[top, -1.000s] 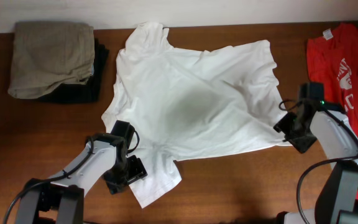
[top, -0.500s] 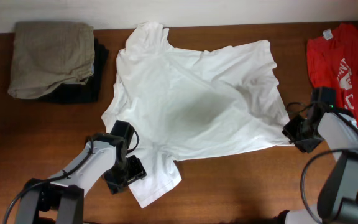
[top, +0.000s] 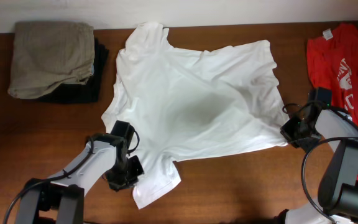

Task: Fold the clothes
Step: 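Fold the bottom hem upward toward the collar with both grippers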

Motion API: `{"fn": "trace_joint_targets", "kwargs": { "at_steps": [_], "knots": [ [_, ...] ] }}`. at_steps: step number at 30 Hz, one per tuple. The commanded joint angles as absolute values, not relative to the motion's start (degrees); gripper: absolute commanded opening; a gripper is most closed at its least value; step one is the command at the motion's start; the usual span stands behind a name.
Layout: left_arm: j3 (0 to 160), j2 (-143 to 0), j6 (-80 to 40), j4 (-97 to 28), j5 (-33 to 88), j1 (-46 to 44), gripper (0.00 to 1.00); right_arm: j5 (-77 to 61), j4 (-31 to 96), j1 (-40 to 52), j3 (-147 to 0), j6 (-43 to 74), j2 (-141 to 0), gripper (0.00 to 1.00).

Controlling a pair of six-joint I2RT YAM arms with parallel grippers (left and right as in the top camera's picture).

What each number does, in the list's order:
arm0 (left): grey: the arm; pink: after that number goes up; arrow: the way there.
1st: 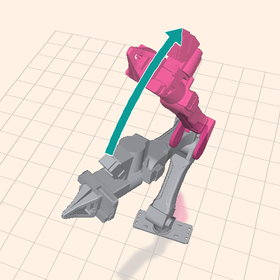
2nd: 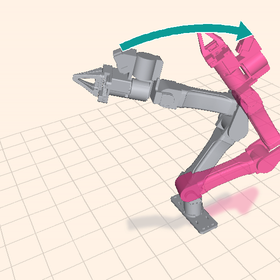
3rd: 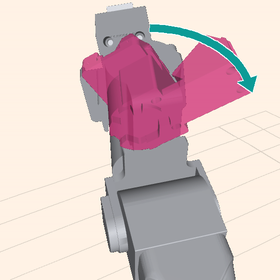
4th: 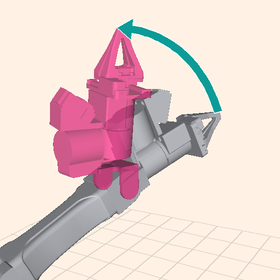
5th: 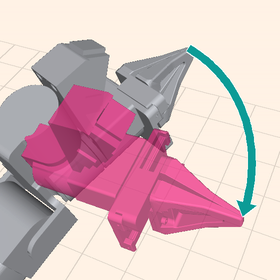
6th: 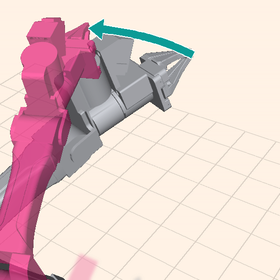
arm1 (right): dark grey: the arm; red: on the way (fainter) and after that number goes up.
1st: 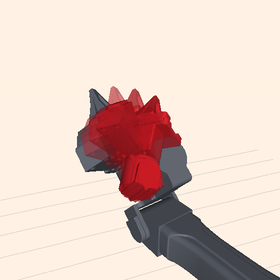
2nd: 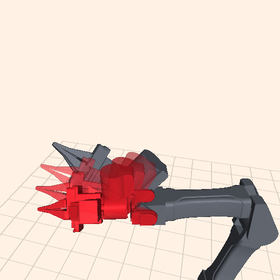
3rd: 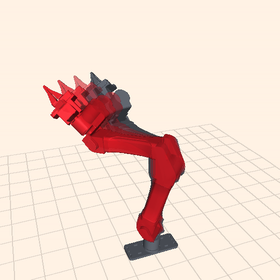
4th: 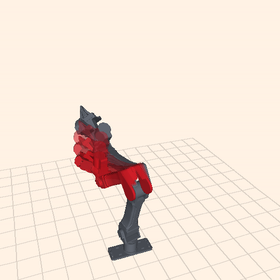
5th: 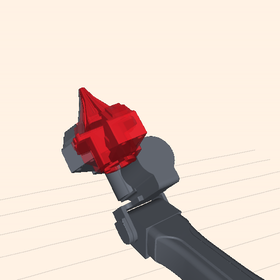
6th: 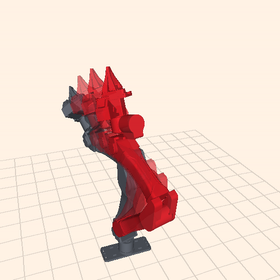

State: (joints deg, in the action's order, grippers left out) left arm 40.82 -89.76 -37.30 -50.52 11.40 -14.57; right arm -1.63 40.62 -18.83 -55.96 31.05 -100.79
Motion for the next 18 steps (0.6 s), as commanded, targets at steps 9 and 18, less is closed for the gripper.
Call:
{"fn": "trace_joint_targets", "kwargs": {
  "at_steps": [9,18],
  "knots": [
    [38.8,-87.1,-35.3,-58.2,11.1,-14.6,0.01,5.4,49.2,-19.3,-56.0,39.3,-98.3,0.04],
    [39.1,-66.0,-36.9,-64.3,7.8,-14.6,0.0,11.2,58.7,-19.3,-56.0,43.1,-81.4,0.04]
  ]
}}
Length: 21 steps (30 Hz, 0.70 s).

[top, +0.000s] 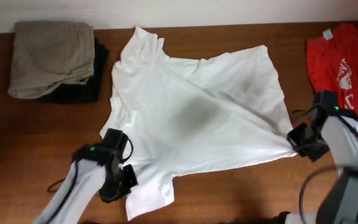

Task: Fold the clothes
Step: 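Fold the bottom hem upward toward the collar with both grippers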

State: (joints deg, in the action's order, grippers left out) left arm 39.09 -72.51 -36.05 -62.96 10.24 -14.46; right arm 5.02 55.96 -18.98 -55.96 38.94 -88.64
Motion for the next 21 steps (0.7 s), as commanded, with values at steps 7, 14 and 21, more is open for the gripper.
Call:
{"fn": "trace_joint_targets", "kwargs": {
  "at_steps": [7,14,21],
  "knots": [
    [39.2,-59.2,-36.8,-67.7,7.7,-14.6,0.01,13.6,64.6,-19.3,-55.9,42.5,-68.3,0.04],
    [42.0,-59.2,-36.8,-72.5,7.2,-14.6,0.0,14.2,67.6,-19.3,-55.9,42.5,-66.6,0.04],
    [51.0,-59.1,-35.7,-67.7,-1.9,-14.6,0.01,12.0,66.0,-19.2,-55.9,42.5,-66.6,0.04]
  ]
}}
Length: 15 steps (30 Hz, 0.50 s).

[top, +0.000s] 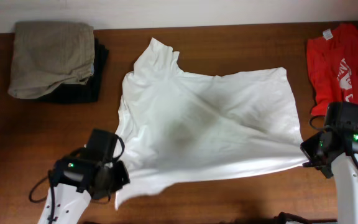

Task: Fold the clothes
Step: 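Fold the bottom hem upward toward the collar with both grippers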

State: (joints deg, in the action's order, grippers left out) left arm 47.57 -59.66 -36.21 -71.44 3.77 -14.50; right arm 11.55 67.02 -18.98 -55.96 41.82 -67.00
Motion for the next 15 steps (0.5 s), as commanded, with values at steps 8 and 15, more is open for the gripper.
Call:
{"fn": "trace_joint_targets", "kwargs": {
  "at_steps": [8,15],
  "knots": [
    [50.9,-62.2,-35.7,-54.5,-4.4,-14.6,0.01,8.4,56.8,-19.1,-55.9,42.3,-67.0,0.04],
    [50.9,-69.5,-35.7,-42.3,-11.7,-14.6,0.0,7.3,49.8,-19.1,-55.7,42.3,-72.1,0.04]
  ]
}}
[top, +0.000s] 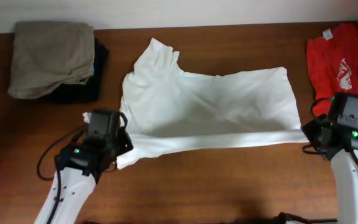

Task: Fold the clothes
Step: 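Fold the bottom hem upward toward the collar with both grippers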

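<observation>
A white T-shirt (210,102) lies spread across the middle of the brown table (216,186), its near edge drawn into a straight taut line between my two grippers. My left gripper (122,149) is shut on the shirt's near left corner, with a bit of cloth sticking out below it. At the right, my right gripper (307,134) is shut on the near right corner. One sleeve (157,53) points toward the far edge.
A folded khaki garment (51,56) rests on a dark one (86,90) at the far left. A red printed shirt (340,65) lies at the far right, close behind my right arm. The wall runs along the table's far edge.
Both grippers have moved away from the table's near edge, carrying the shirt's near edge with them. That edge was sagging and slanted; now it is straight and taut, doubled over the shirt.
At first the shirt lay rumpled with both grippers at its near corners. Then the grippers stood further apart and nearer the table's front, and the cloth was pulled flatter. Now the held edge sits further back, over the shirt's body.
</observation>
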Motion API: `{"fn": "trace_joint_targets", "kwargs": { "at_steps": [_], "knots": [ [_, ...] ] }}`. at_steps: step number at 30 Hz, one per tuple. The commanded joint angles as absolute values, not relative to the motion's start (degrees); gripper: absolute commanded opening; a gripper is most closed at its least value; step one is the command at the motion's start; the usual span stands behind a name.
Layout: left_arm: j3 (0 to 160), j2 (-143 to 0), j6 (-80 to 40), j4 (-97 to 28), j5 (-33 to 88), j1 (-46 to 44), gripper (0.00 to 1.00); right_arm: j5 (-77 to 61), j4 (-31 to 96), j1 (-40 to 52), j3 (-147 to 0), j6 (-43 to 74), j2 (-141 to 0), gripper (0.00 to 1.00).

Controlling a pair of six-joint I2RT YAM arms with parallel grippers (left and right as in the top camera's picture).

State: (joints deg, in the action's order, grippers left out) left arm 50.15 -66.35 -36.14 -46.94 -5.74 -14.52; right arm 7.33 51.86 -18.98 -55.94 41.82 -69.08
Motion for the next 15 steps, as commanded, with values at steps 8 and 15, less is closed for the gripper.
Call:
{"fn": "trace_joint_targets", "kwargs": {
  "at_steps": [8,15],
  "knots": [
    [50.9,-79.0,-35.7,-26.6,-11.8,-14.6,0.0,6.0,42.9,-19.1,-55.7,42.3,-82.4,0.04],
    [50.9,-85.7,-35.7,-20.0,-11.8,-14.6,0.02,6.0,38.0,-19.1,-55.7,42.3,-86.9,0.04]
  ]
}}
